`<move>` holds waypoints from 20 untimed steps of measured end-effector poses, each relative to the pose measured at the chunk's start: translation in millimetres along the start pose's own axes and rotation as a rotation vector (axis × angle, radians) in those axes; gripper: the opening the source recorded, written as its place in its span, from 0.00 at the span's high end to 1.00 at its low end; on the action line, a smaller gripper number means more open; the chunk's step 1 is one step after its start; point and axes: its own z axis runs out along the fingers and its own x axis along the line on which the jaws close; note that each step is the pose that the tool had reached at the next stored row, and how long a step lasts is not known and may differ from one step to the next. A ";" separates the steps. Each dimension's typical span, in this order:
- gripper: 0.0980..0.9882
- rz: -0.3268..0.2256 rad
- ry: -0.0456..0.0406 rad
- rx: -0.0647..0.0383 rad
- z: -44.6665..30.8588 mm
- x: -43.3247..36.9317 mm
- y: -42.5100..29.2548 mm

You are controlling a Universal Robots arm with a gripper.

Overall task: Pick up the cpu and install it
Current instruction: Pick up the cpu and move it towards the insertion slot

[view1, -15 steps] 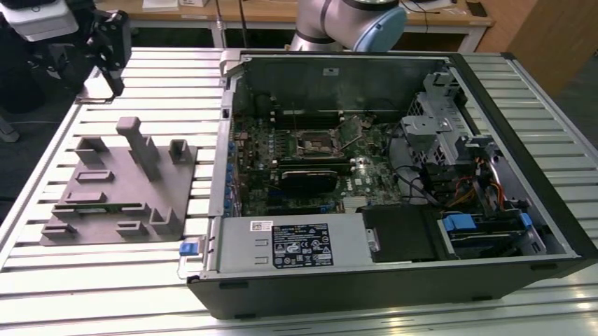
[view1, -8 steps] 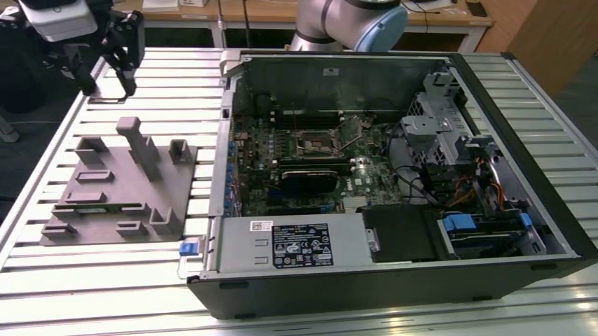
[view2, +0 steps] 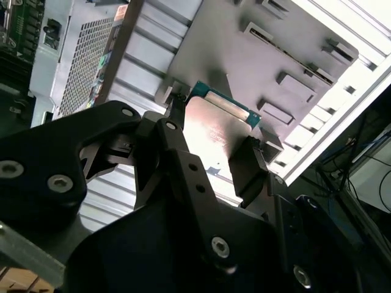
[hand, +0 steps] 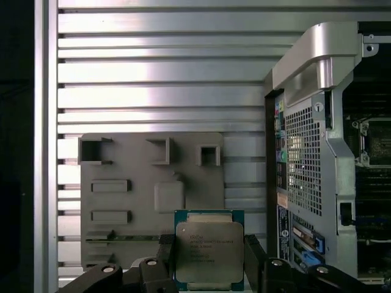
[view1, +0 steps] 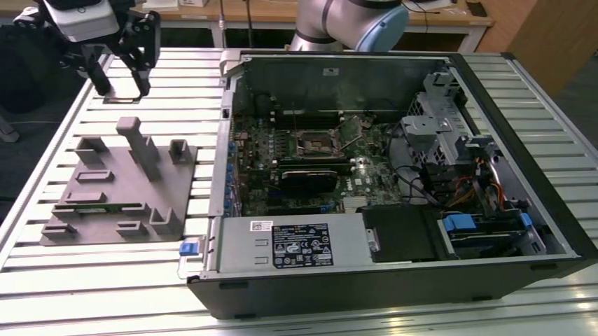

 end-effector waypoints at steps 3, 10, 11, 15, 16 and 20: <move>0.50 0.000 0.0000 0.000 0.1 -6.2 0.2; 0.50 0.000 0.0000 0.000 0.2 -21.0 0.8; 0.50 0.000 0.0000 0.000 0.2 -23.1 0.9; 0.50 0.000 -0.0001 0.000 0.3 -31.7 1.3; 0.50 0.000 0.0000 0.000 0.3 -34.0 1.4; 0.50 0.000 0.0000 0.000 0.4 -43.8 1.8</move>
